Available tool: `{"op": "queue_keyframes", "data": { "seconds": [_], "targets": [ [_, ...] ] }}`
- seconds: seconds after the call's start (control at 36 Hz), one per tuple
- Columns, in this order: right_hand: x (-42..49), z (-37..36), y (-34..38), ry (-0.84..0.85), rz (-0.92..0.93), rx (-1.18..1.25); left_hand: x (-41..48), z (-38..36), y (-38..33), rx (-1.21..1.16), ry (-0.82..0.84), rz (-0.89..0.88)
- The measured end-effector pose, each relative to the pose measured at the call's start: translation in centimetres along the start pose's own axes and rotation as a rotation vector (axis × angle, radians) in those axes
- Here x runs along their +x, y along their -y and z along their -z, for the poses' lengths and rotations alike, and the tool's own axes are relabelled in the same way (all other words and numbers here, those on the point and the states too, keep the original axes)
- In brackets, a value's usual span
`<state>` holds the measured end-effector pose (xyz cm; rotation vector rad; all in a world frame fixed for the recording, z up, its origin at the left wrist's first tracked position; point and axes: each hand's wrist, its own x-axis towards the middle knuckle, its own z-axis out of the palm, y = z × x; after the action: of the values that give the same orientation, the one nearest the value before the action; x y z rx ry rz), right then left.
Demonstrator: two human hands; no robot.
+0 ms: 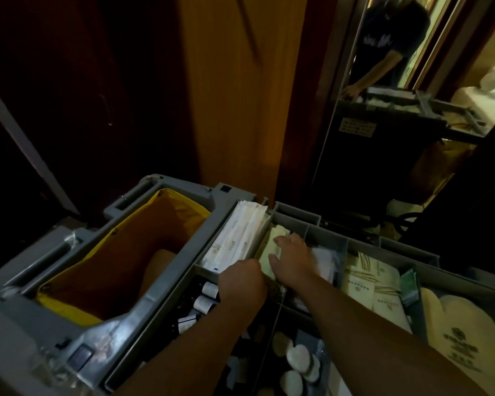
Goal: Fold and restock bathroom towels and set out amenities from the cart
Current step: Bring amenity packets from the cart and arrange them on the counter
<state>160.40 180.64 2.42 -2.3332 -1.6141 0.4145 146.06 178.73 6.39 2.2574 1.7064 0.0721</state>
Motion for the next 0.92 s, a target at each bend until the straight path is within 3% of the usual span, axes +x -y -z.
{"op": "queue_keyframes", "data": {
  "seconds": [0.19, 0.36, 0.5, 0.67, 0.92],
  "targets": [
    [-3.8, 0.9, 0.6, -0.105, 0.055, 0.284, -1.9, 0.9, 1.7, -0.328, -0.042, -0.035],
    [-8.2, 4.0, 2.7, -0.242, 0.216, 0.451, -5.9, 3.1, 2.2, -0.596, -0.281, 0.057],
    [-12.9, 7.5, 5.1, -0.305, 0.375, 0.631, -11.3, 5.3, 1.6, -0.603, -0.474, 0.032],
    [-19.3, 9.6, 8.8, -0.223, 0.660, 0.750, -19.4, 8.1, 1.7, -0.531, -0.744, 0.048],
    [-30.0, 9.8, 16.2, -0.034, 1.047, 0.905, -33.9, 11.9, 5.5, -0.520, -1.081, 0.258]
  ]
}}
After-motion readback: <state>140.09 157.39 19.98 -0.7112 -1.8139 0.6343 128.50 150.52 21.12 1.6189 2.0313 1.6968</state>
